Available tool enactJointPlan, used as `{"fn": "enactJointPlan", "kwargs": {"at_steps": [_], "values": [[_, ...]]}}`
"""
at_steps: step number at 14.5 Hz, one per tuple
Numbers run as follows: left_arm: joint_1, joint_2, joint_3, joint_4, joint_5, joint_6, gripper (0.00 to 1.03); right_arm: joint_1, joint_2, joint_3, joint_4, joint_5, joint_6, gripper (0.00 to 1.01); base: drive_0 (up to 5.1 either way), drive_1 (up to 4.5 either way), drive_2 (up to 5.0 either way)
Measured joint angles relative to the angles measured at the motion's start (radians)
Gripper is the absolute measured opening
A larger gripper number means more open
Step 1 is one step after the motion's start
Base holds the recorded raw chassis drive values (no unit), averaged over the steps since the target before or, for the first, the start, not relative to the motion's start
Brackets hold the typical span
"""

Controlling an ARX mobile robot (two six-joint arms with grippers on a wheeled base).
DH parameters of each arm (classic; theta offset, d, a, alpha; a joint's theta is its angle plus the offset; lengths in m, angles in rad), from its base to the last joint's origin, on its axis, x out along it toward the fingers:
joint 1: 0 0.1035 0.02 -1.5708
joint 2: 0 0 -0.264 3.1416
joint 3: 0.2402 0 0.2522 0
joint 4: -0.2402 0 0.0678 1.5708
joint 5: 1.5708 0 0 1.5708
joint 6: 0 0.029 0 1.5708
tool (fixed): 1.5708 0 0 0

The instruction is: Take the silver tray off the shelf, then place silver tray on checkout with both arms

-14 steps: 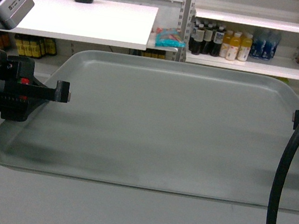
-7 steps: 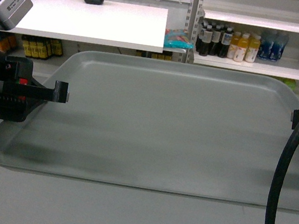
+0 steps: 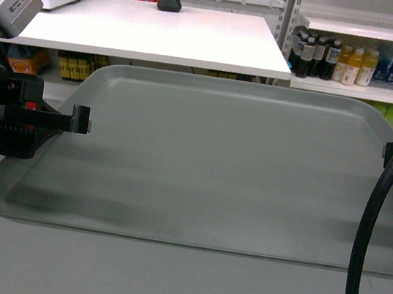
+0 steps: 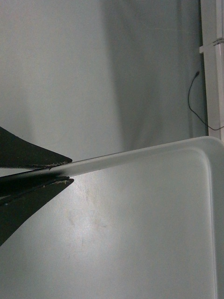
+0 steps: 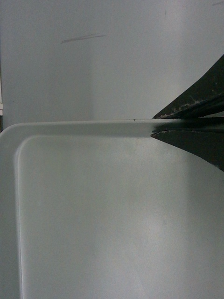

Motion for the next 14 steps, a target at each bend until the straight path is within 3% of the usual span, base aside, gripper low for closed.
{"fn": "enactJointPlan", "kwargs": {"at_steps": [13, 14], "values": [[0.000, 0.000, 0.000, -0.001, 0.001, 0.000, 0.03, 0.000, 0.000, 0.000, -0.005, -0.001, 0.000, 0.03, -5.0, 2.44, 2.4], [0.000, 0.000, 0.000, -0.002, 0.000, 0.000, 0.03, 0.000, 0.000, 0.000, -0.005, 0.000, 0.000, 0.03, 0.0, 0.00, 0.0]]}}
